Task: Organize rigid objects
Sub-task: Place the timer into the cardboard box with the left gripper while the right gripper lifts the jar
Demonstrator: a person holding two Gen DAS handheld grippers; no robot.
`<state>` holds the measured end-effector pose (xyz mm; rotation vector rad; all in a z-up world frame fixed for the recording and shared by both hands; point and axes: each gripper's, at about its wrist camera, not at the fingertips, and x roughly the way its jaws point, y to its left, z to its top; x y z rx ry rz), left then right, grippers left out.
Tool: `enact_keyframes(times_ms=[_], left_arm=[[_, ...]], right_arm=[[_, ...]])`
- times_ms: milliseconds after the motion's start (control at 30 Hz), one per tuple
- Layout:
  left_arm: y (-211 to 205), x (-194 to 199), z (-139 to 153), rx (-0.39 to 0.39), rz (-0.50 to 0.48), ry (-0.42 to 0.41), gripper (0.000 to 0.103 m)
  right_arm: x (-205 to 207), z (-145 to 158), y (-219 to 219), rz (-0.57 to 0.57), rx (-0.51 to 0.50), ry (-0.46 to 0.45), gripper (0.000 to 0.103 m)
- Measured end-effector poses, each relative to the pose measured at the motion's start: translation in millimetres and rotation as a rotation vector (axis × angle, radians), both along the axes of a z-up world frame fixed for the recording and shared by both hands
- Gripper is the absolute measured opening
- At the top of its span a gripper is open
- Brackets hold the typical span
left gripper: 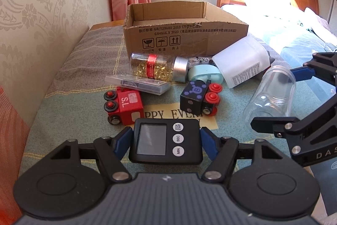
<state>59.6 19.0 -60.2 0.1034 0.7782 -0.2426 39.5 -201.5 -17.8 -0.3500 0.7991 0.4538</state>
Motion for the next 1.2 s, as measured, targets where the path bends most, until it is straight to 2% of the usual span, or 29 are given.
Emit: enact_keyframes(times_ms=[200, 333, 600, 833, 1100, 1200], left_arm=[[-0.8, 14.7, 29.3, -0.012, -0.008, -0.011, 0.069], [-4.5, 34.0, 51.7, -0.011, -0.006, -0.050, 0.069], [-18.4, 96.4, 91.2, -0.005, 0.008, -0.130, 0.069], [-33.3, 166.9, 90.9, 0.002, 0.031, -0.111, 0.069], [-50.0, 250.7, 68.6, 0.064, 0.063, -0.037, 0.069], [-50.3, 274.7, 64.7, 0.064, 0.080, -0.027, 0.069]], right_arm=[[10.4, 29.9, -8.2, -0.016, 0.025, -0.063, 0.093], [29.5, 52.1, -17.8, -0.048, 0.045, -0.122, 0.093], [83.0, 80.5, -42.7, -0.139, 0.117, -0.170, 0.093], [115.2, 83.5, -49.9, -0.156, 0.140, -0.165, 0.093], [145.0, 74.1, -51.6, -0.165, 0.128, -0.136, 0.093], [152.5, 72.4, -52.3, -0.171, 0.126, -0.130, 0.093]])
